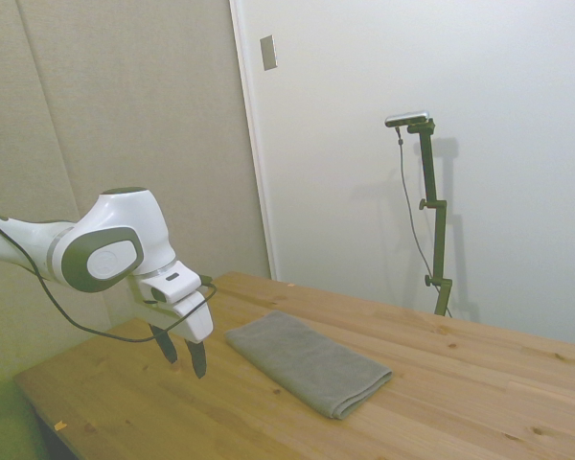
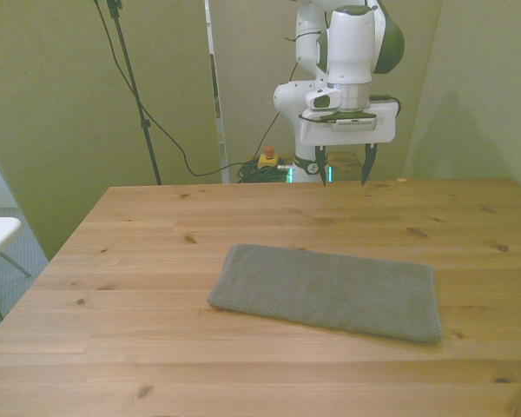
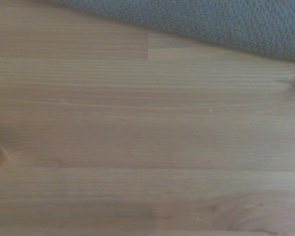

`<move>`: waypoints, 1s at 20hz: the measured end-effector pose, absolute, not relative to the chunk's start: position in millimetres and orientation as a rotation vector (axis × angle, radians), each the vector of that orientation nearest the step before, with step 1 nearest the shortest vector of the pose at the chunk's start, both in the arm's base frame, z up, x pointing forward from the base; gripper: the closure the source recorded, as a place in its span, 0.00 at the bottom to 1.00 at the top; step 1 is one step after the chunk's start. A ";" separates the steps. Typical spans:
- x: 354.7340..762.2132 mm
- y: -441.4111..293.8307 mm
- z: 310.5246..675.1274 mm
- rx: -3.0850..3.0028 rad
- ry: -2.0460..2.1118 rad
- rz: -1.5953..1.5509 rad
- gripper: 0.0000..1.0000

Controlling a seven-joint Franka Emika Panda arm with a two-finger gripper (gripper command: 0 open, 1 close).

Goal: Fold the towel

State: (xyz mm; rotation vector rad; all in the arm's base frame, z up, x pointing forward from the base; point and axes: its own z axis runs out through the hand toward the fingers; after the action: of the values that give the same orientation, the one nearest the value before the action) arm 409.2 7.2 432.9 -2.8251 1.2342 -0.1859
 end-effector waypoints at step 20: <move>601.0 95.9 420.9 -2.694 1.648 -0.356 0.00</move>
State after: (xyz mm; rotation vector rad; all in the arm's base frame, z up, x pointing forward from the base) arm 601.0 95.9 420.9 -2.6939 1.6479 -0.3556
